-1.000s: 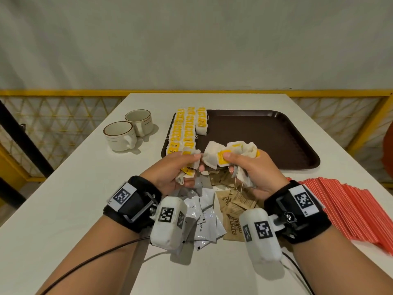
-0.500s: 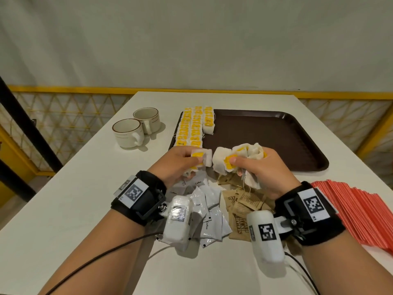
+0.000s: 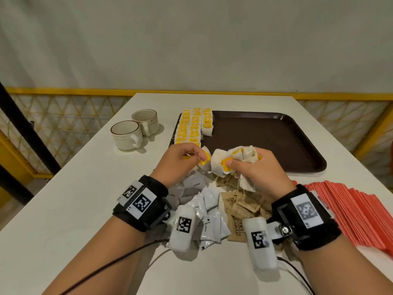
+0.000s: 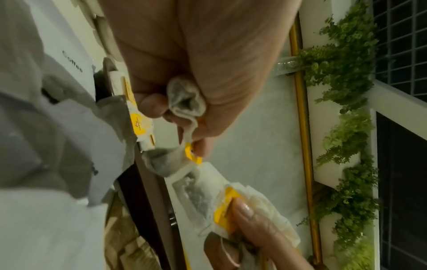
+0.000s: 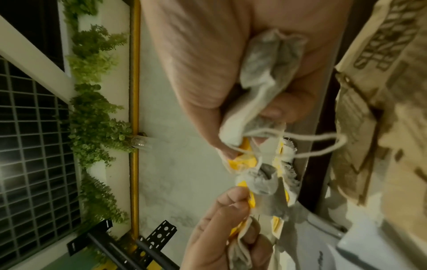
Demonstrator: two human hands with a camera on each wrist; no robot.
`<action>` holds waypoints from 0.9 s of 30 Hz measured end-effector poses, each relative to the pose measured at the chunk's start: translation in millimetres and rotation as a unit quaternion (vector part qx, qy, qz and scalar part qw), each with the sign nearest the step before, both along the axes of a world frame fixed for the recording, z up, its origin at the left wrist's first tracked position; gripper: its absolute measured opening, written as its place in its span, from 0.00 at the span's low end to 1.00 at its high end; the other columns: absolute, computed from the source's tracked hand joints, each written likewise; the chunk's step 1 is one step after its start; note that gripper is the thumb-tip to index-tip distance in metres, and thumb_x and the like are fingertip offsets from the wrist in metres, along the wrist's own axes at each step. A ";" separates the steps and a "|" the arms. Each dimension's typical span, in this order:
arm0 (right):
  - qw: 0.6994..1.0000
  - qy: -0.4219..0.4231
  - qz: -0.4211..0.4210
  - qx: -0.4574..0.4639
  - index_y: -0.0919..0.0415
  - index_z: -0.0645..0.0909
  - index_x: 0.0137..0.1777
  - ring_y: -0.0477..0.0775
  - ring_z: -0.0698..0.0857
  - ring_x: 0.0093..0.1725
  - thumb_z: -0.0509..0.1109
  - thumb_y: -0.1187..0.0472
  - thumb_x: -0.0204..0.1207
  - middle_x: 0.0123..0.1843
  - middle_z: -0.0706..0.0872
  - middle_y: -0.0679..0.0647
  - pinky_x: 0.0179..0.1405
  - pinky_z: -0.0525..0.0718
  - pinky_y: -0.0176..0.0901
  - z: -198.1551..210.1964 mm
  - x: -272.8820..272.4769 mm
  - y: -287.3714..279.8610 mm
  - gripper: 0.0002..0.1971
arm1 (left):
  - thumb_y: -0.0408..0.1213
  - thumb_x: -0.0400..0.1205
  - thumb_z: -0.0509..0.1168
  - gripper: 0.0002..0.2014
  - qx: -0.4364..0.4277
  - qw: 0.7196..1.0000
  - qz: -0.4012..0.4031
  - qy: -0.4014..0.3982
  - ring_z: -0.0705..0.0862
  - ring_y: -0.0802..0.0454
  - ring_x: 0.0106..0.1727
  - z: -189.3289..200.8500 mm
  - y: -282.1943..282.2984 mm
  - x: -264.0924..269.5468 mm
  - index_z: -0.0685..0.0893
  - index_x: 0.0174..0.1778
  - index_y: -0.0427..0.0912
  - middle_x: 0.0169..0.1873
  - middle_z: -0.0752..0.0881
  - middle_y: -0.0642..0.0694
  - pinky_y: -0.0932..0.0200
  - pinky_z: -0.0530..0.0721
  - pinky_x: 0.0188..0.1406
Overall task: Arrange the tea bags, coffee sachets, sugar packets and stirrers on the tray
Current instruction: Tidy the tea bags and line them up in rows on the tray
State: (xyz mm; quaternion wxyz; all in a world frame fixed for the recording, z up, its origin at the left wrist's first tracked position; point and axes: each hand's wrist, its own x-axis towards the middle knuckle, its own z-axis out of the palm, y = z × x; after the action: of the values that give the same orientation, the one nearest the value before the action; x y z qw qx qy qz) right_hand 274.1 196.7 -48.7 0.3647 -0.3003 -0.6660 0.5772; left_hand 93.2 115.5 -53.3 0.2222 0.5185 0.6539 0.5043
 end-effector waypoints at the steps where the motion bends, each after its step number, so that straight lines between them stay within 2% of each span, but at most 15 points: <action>1: 1.000 -0.002 0.004 0.006 0.58 0.86 0.42 0.39 0.85 0.32 0.77 0.71 0.70 0.32 0.89 0.47 0.36 0.81 0.35 0.1 -0.2 -1.0 0.08 | 0.26 0.80 0.64 0.11 -0.014 1.000 -0.005 -0.005 0.78 0.63 0.29 0.3 -0.5 2.5 0.89 0.38 0.43 0.36 0.87 0.51 0.72 0.73 0.32; 3: 0.999 -0.012 0.020 0.022 0.56 0.86 0.41 0.41 0.84 0.31 0.77 0.70 0.70 0.31 0.88 0.46 0.36 0.80 0.37 -0.5 -2.4 -4.1 0.08 | 0.30 0.81 0.63 0.13 -0.031 0.999 -0.012 -0.021 0.80 0.52 0.33 0.9 -0.7 8.1 0.91 0.37 0.46 0.40 0.90 0.43 0.63 0.75 0.33; 4: 0.999 -0.019 0.029 0.027 0.56 0.86 0.41 0.41 0.84 0.32 0.77 0.70 0.70 0.31 0.88 0.46 0.36 0.80 0.37 -0.9 -3.6 -5.4 0.08 | 0.32 0.81 0.64 0.13 -0.038 0.999 -0.011 -0.031 0.82 0.49 0.35 0.4 -0.3 10.0 0.91 0.37 0.47 0.42 0.90 0.43 0.61 0.77 0.35; 6: 0.998 -0.028 0.042 0.026 0.57 0.86 0.43 0.42 0.85 0.34 0.77 0.69 0.71 0.34 0.89 0.48 0.39 0.81 0.38 -1.8 -5.1 -6.9 0.07 | 0.38 0.81 0.66 0.11 -0.054 0.996 -0.025 -0.062 0.87 0.54 0.44 1.4 -0.5 12.9 0.91 0.39 0.41 0.43 0.91 0.43 0.64 0.81 0.48; 7: 0.998 -0.028 0.047 0.022 0.58 0.87 0.44 0.44 0.85 0.35 0.77 0.69 0.71 0.36 0.90 0.51 0.40 0.82 0.40 -1.6 -5.1 -7.1 0.06 | 0.43 0.81 0.67 0.14 -0.058 0.995 -0.045 -0.074 0.87 0.51 0.48 1.5 -0.9 13.0 0.91 0.41 0.36 0.45 0.90 0.38 0.61 0.81 0.53; 8: 0.998 -0.025 0.052 0.018 0.61 0.87 0.46 0.47 0.85 0.35 0.76 0.69 0.71 0.38 0.90 0.56 0.40 0.82 0.42 -1.3 -4.9 -7.2 0.05 | 0.48 0.79 0.69 0.18 -0.061 0.993 -0.064 -0.082 0.86 0.44 0.47 0.9 -1.0 12.7 0.90 0.43 0.34 0.45 0.90 0.35 0.55 0.81 0.53; 9: 0.998 -0.018 0.056 0.009 0.65 0.86 0.47 0.49 0.84 0.35 0.76 0.70 0.71 0.40 0.90 0.60 0.38 0.82 0.43 -1.1 -4.5 -7.0 0.06 | 0.51 0.76 0.71 0.20 -0.065 0.991 -0.076 -0.088 0.84 0.40 0.41 -0.1 -1.4 12.0 0.90 0.43 0.34 0.43 0.89 0.33 0.51 0.81 0.46; 11: 0.998 0.010 0.055 -0.032 0.69 0.84 0.49 0.52 0.83 0.35 0.74 0.71 0.73 0.39 0.88 0.61 0.35 0.83 0.42 0.5 -3.0 -6.0 0.07 | 0.47 0.75 0.73 0.15 -0.071 0.989 -0.078 -0.104 0.74 0.47 0.28 -0.2 -3.0 12.0 0.88 0.36 0.36 0.31 0.83 0.36 0.58 0.74 0.28; 13: 0.995 0.042 0.044 -0.082 0.68 0.83 0.49 0.56 0.82 0.35 0.73 0.71 0.74 0.36 0.86 0.59 0.36 0.84 0.44 3.6 -0.1 -3.1 0.05 | 0.38 0.78 0.71 0.11 -0.074 0.988 -0.061 -0.119 0.71 0.53 0.24 0.3 -2.9 11.5 0.84 0.31 0.37 0.24 0.79 0.47 0.66 0.70 0.21; 15: 0.994 0.059 0.032 -0.089 0.65 0.83 0.47 0.55 0.82 0.34 0.73 0.71 0.73 0.33 0.86 0.55 0.35 0.84 0.43 6.8 4.7 1.7 0.04 | 0.35 0.79 0.70 0.11 -0.063 0.990 -0.047 -0.115 0.71 0.52 0.24 2.3 -3.6 10.6 0.82 0.32 0.34 0.24 0.79 0.51 0.66 0.69 0.20; 18: 0.997 0.045 0.050 -0.043 0.65 0.85 0.54 0.46 0.87 0.36 0.74 0.73 0.71 0.37 0.90 0.52 0.37 0.85 0.36 8.3 8.2 4.3 0.12 | 0.32 0.78 0.71 0.09 -0.040 0.992 -0.046 -0.113 0.72 0.59 0.21 6.8 -5.6 7.2 0.82 0.32 0.37 0.23 0.79 0.52 0.70 0.70 0.19; 20: 0.997 0.015 0.071 -0.019 0.63 0.86 0.55 0.50 0.89 0.44 0.76 0.73 0.70 0.44 0.91 0.56 0.47 0.87 0.43 4.6 6.3 2.9 0.14 | 0.32 0.77 0.72 0.08 -0.037 0.993 -0.061 -0.096 0.73 0.58 0.22 8.4 -6.6 6.8 0.85 0.32 0.41 0.23 0.80 0.51 0.69 0.70 0.20; 22: 0.997 -0.012 0.073 0.003 0.61 0.87 0.51 0.54 0.89 0.47 0.77 0.72 0.69 0.47 0.91 0.60 0.54 0.87 0.50 0.1 2.3 0.3 0.12 | 0.33 0.76 0.73 0.05 -0.040 0.992 -0.083 -0.083 0.74 0.56 0.25 8.0 -7.6 8.9 0.88 0.34 0.45 0.25 0.82 0.50 0.69 0.70 0.22; 24: 0.997 -0.031 0.065 0.025 0.59 0.87 0.46 0.53 0.88 0.44 0.78 0.70 0.69 0.44 0.91 0.58 0.52 0.86 0.51 -2.1 0.0 -1.0 0.08 | 0.32 0.77 0.72 0.03 -0.045 0.991 -0.097 -0.078 0.75 0.62 0.25 7.2 -7.1 11.7 0.89 0.39 0.43 0.28 0.85 0.52 0.72 0.72 0.24; 27: 0.999 -0.015 0.049 0.020 0.58 0.85 0.43 0.45 0.87 0.37 0.77 0.69 0.70 0.36 0.90 0.50 0.41 0.86 0.40 -0.3 2.7 2.8 0.06 | 0.31 0.79 0.69 0.04 -0.040 0.993 -0.088 -0.067 0.80 0.68 0.29 7.6 -5.9 11.0 0.90 0.45 0.40 0.34 0.88 0.56 0.76 0.74 0.29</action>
State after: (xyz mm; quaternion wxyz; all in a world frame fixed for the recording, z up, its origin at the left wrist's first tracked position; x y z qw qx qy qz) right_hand 276.8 199.5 -49.0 0.3321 -0.2689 -0.6966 0.5763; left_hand 104.3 109.6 -45.7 0.3296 0.5295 0.6093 0.4897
